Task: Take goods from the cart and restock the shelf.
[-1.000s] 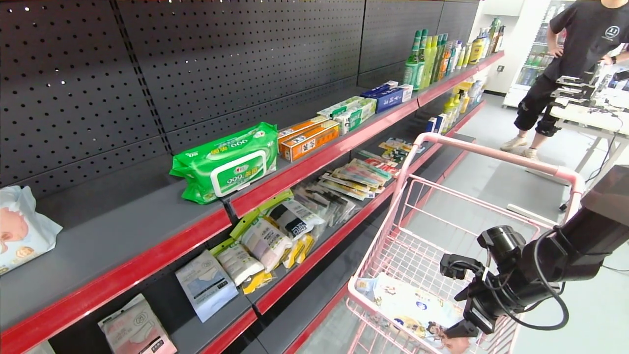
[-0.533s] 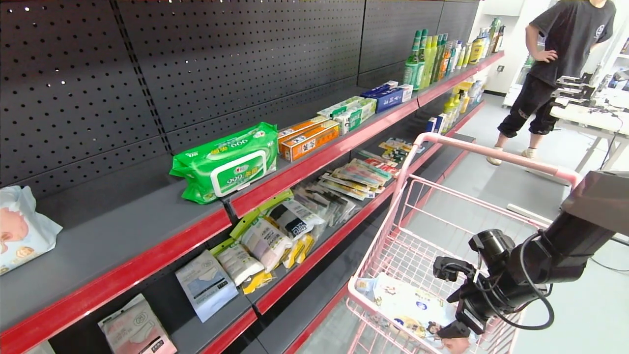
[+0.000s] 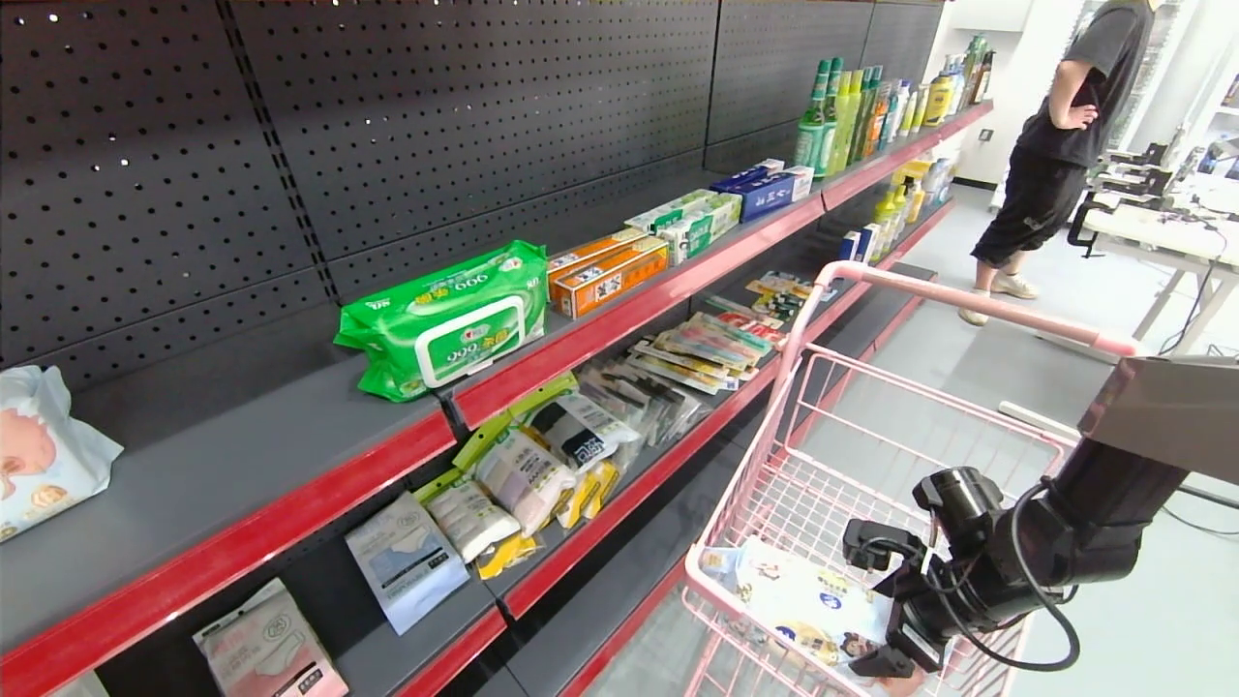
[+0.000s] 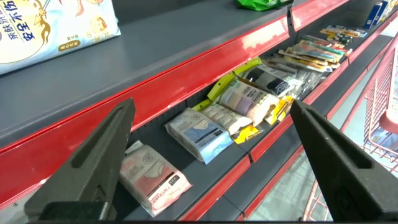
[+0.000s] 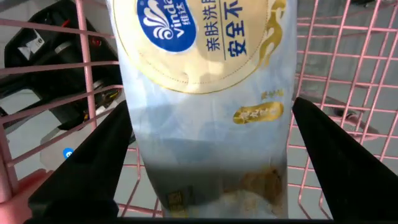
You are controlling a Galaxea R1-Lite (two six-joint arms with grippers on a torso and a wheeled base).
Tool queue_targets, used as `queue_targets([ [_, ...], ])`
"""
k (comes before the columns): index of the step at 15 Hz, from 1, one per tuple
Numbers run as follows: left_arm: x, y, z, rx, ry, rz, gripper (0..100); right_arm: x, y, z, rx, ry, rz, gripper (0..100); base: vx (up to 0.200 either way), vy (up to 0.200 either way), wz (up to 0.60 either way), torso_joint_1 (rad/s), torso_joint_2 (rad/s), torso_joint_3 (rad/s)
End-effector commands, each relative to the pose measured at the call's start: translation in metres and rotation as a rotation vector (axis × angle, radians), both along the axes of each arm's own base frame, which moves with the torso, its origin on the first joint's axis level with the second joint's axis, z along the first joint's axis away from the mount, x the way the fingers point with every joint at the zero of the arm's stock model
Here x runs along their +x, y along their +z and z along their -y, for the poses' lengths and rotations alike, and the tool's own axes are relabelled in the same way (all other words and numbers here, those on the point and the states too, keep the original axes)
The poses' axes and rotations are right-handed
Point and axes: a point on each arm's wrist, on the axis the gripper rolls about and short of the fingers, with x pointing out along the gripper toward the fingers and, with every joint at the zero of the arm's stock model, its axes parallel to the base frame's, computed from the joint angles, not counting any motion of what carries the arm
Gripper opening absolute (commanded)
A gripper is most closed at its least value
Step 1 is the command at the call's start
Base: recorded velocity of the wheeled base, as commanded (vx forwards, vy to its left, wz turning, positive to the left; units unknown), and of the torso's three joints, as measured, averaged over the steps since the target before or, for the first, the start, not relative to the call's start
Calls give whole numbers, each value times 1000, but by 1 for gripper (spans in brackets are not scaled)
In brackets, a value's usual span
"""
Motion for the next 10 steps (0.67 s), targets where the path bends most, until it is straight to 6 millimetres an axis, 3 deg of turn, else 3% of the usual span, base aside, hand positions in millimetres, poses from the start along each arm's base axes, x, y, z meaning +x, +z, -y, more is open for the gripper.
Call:
queue_targets([
  [1,0,0,0,0,0,-1,100,-1,-1,0,-1,4,-3,100,0,0,0,0,0,0],
  [7,0,0,0,0,0,-1,100,-2,-8,0,-7,19,32,100,0,0,0,0,0,0],
  [8,0,0,0,0,0,-1,100,-1,-8,0,-7,20,34,0,0,0,0,0,0,0],
  [10,0,0,0,0,0,-1,100,-1,-8,0,-3,17,33,0,0,0,0,0,0,0],
])
